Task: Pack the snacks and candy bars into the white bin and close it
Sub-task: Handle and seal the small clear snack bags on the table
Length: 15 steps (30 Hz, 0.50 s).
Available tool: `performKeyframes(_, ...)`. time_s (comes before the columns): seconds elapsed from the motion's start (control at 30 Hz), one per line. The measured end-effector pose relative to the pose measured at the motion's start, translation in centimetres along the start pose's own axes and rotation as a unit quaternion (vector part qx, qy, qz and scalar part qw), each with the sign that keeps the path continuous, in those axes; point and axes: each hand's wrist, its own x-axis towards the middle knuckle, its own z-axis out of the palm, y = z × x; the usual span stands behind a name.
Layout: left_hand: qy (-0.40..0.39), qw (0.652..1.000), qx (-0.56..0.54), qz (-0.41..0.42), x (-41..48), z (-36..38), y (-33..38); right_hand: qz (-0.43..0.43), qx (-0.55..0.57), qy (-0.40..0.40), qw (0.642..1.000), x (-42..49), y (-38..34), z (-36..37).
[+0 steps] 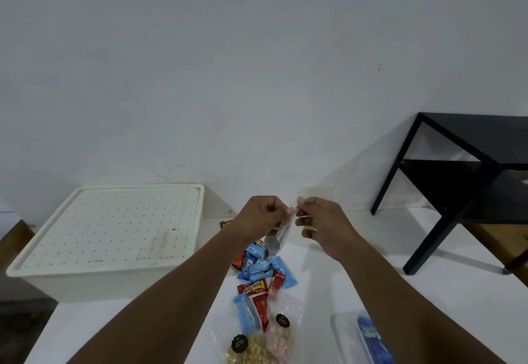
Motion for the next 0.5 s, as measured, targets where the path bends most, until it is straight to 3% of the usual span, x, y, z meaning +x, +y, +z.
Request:
performKeyframes(0.33, 0.047, 0.985, 0.135, 0.099, 0.2, 0.5, -0.2, -0.022, -0.001, 0.105, 0.994, 1.0, -0.1, 0.2)
performKeyframes(0.5, 0.023, 0.975, 0.203, 0.089, -0.3, 0.4, -0.6, -0.03, -0.025, 0.155, 0.987, 2.1, -0.5, -0.1)
